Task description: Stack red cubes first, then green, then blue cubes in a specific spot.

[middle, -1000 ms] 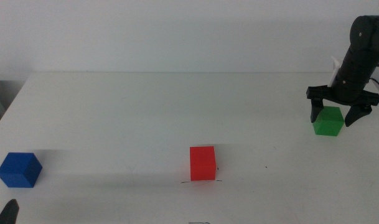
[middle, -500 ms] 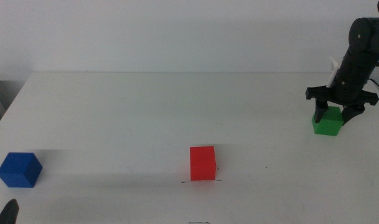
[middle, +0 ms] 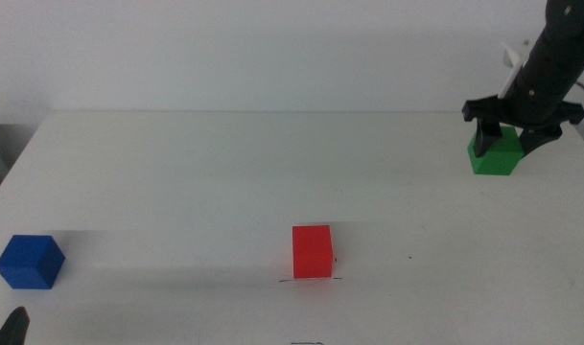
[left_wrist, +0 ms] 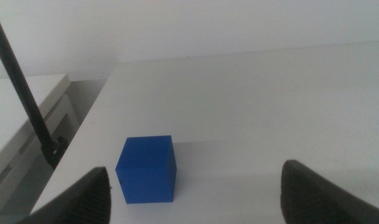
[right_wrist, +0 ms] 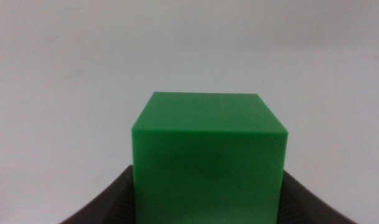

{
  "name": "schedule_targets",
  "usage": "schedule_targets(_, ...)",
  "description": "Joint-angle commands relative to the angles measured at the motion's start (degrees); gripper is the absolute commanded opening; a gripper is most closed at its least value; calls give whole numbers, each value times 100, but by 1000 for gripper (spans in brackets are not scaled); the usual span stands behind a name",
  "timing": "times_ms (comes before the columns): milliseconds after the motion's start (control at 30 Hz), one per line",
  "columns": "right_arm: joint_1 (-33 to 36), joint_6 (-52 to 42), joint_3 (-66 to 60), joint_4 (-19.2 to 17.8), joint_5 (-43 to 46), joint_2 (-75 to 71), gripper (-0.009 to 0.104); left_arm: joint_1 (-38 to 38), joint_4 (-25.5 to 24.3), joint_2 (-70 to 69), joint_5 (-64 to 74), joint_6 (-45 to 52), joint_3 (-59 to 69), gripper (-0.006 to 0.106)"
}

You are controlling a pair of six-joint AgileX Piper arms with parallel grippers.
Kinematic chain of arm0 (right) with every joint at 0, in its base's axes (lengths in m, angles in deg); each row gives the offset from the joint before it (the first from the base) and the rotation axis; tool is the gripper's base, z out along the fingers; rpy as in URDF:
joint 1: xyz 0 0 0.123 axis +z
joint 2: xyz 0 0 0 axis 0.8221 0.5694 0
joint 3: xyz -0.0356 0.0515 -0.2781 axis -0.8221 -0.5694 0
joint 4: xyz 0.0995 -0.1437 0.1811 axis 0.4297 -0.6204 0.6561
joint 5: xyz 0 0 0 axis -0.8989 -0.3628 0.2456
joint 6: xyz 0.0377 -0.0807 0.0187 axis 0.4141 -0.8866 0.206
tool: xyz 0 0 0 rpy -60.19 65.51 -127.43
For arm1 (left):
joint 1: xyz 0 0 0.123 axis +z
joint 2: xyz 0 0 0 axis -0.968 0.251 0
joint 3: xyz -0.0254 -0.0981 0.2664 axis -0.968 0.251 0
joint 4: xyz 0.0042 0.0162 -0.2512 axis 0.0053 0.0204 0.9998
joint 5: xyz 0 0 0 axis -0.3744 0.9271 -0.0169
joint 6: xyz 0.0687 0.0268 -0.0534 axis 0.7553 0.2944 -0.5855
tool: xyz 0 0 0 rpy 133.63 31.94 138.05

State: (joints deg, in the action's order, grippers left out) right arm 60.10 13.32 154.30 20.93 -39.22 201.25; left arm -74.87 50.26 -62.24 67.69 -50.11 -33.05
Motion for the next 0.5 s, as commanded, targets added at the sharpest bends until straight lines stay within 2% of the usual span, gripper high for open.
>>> schedule_targets(0, 153, 72, -364, -49, -103, -919, -1, 4, 40, -130, -454, -35, -23, 93)
schedule_targets(167, 663, 660, -1549, -152, 210, -2007, -1, 4, 40, -130, -454, -35, -23, 93)
schedule_targets(367, 1341, 1186, -1580, -225, -273, -2176, -1, 4, 40, -130, -454, -35, -23, 93)
schedule_targets(467, 1696, 1594, -1580, -332, -229, -2176, -1, 4, 40, -130, -454, -35, -23, 93)
